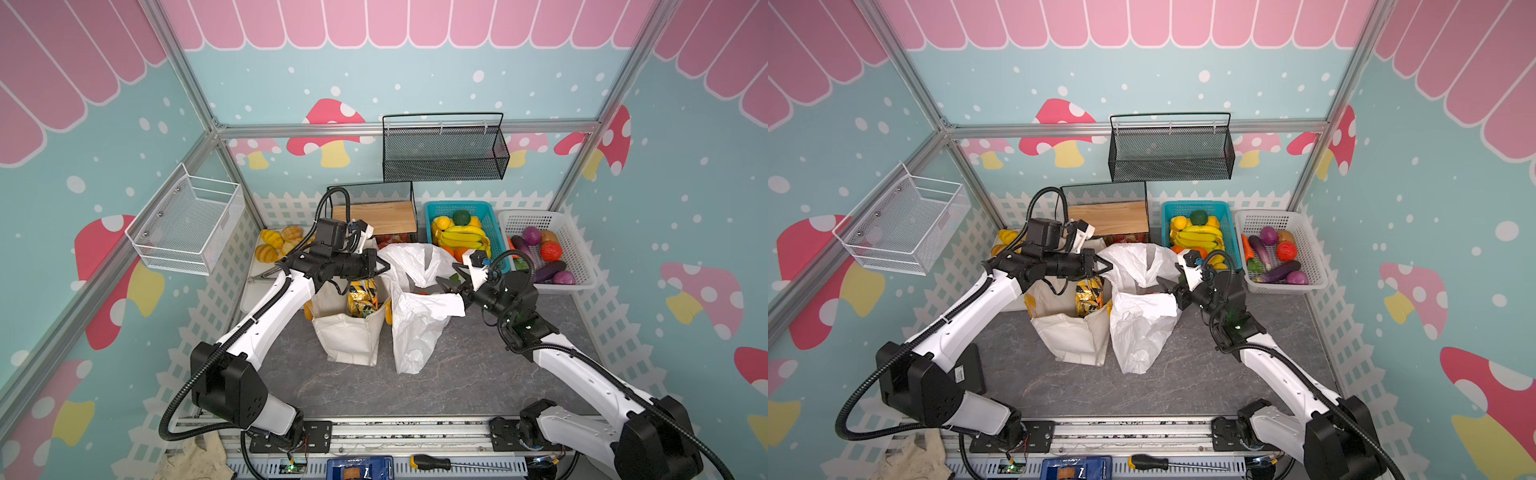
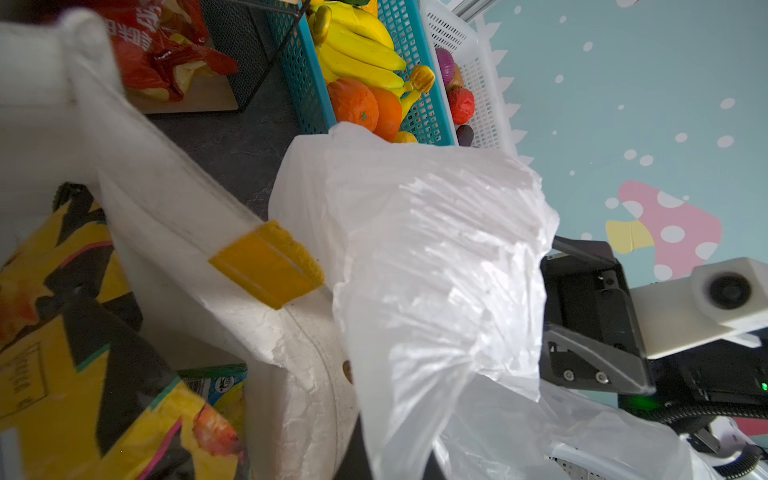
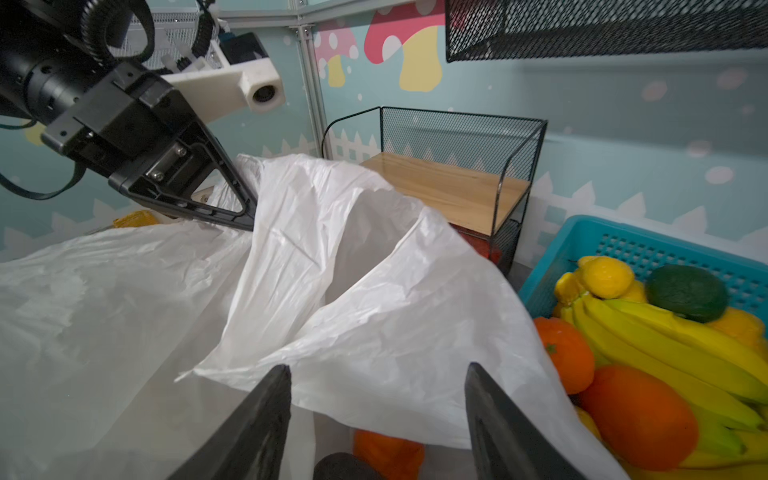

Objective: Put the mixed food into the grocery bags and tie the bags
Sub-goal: 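Release the eggplant inside the bag and withdraw the right gripper, then move the right gripper to the white basket and grasp the purple eggplant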

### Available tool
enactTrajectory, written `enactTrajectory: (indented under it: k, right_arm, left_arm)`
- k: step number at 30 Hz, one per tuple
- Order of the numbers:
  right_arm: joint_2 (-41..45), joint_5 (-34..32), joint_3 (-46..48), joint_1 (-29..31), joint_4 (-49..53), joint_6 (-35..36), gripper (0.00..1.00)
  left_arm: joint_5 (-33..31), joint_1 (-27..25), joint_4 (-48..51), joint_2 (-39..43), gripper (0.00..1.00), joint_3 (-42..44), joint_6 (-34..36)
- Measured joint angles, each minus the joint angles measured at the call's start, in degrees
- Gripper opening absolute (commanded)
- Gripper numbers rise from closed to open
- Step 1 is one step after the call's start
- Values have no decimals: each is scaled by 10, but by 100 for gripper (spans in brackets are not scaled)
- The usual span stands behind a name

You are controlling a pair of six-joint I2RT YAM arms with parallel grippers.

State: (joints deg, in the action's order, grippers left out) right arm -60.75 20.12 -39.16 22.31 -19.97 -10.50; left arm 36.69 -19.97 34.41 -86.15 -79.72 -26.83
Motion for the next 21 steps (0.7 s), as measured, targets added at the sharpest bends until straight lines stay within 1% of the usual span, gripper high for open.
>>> enactTrajectory:
  k: [3, 6, 10, 12, 14, 16, 21]
  right_arm:
    - [34, -17, -12, -37, 39, 2, 69]
    - [49, -40, -29, -94, 73, -5, 70]
    - [21, -86, -63, -203, 110, -30, 72]
    - [-21, -112, -84, -253, 116, -41, 73]
    - [-88, -139, -115, -296, 120, -48, 74]
    - [-164, -160, -149, -326, 123, -49, 74]
    - [-342, -189, -247, -362, 149, -33, 74]
  left_arm:
    - [0, 0, 0, 0, 0, 0, 0]
    - [0, 0, 0, 0, 0, 0, 0]
    - [0, 0, 0, 0, 0, 0, 0]
    - [1, 0, 0, 0, 0, 0, 0]
    - [2, 0, 0, 0, 0, 0, 0]
    - [2, 0, 0, 0, 0, 0, 0]
    - [3, 0, 0, 0, 0, 0, 0]
